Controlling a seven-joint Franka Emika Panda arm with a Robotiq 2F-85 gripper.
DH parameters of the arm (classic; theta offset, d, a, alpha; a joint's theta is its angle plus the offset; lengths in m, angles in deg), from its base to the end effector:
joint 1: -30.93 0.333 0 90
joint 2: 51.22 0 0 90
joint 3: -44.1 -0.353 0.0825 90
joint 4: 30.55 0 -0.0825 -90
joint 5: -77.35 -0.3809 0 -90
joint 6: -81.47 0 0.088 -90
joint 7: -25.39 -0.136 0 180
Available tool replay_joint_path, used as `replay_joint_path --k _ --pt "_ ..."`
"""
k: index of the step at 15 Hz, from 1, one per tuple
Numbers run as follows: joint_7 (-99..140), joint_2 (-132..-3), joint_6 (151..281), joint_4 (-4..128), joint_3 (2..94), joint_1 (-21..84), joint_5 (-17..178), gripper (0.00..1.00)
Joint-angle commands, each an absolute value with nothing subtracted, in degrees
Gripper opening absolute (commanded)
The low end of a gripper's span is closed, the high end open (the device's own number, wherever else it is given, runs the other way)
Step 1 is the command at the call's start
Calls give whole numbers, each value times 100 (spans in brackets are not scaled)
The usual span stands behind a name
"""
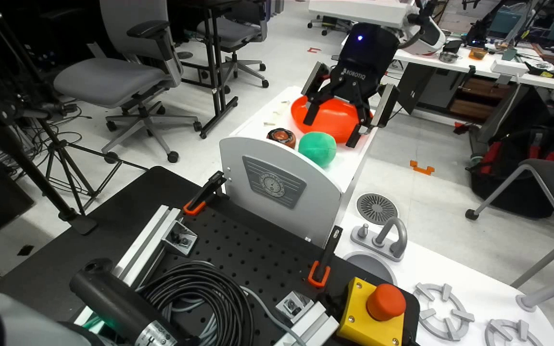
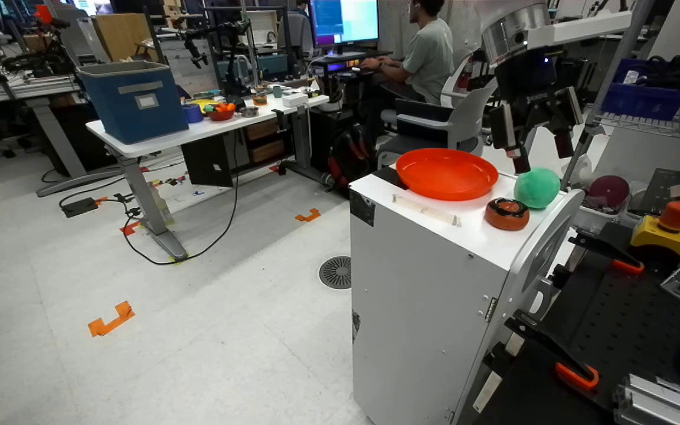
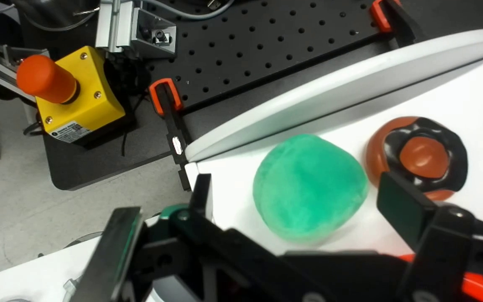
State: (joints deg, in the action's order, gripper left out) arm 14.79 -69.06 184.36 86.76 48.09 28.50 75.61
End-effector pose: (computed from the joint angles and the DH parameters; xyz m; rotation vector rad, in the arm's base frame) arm 0.5129 -0.0539 0.2703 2.9667 -0.4715 -0.8669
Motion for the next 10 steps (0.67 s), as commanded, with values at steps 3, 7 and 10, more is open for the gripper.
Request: replay_joint_path --k 3,7,10 --pt "1515 -6869 18228 8539 4791 2840 7472 66" --pt "1523 -6835 18256 8524 4793 2831 7458 34" --pt "1506 -6811 18236 8522 4801 2825 7454 12"
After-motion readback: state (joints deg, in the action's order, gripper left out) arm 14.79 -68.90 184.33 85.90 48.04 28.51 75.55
